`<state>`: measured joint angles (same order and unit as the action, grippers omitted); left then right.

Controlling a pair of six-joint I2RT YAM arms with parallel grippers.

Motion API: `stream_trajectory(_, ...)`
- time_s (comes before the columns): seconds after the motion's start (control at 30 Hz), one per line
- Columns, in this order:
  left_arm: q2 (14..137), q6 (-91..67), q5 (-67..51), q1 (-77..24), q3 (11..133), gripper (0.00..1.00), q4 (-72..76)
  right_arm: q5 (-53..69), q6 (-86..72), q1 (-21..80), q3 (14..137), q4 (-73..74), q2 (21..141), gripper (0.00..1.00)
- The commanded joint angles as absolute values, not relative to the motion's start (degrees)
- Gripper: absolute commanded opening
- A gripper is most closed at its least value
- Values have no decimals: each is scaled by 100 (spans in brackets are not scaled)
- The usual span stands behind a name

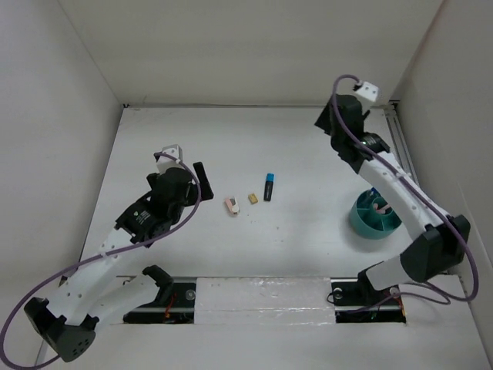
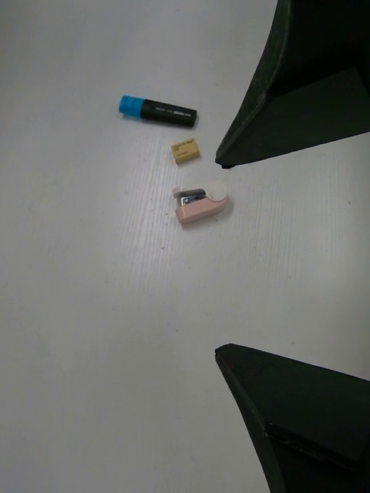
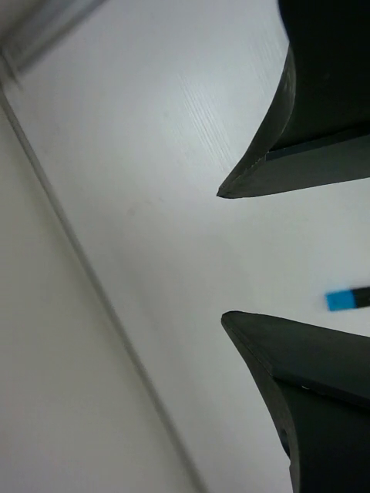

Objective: Sort the stationery into containers
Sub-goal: Pick up the pen from the center of the board.

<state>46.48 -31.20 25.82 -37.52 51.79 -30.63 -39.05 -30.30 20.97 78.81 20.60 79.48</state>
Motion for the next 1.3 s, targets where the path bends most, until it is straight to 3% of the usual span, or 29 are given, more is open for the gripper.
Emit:
stream_trajectory(0.0, 4790, -3234, 2769, -3656, 5405, 100, -3146, -2472, -2971, 2678, 8295, 2628, 8673, 66)
stream_trajectory(0.1, 4790, -3234, 2769, -3656, 5405, 100, -3146, -1891, -3120, 3127, 8568, 2680, 9499, 61)
stream_trajectory(0.43, 4790, -3129, 2663, -3656, 5405, 100, -3094, -1723, -3436, 3920, 10010, 3427, 11662, 59)
stream_trajectory(1.0, 4790, -3076, 2496, -3656, 5353, 100, -2988, -1863, -3437, 3806, 9703, 3462, 11918, 57)
stream_trajectory(1.27, 4790, -3076, 2443, -3656, 5353, 100, -2988, -2101, -3630, 3700, 9405, 3463, 11865, 62)
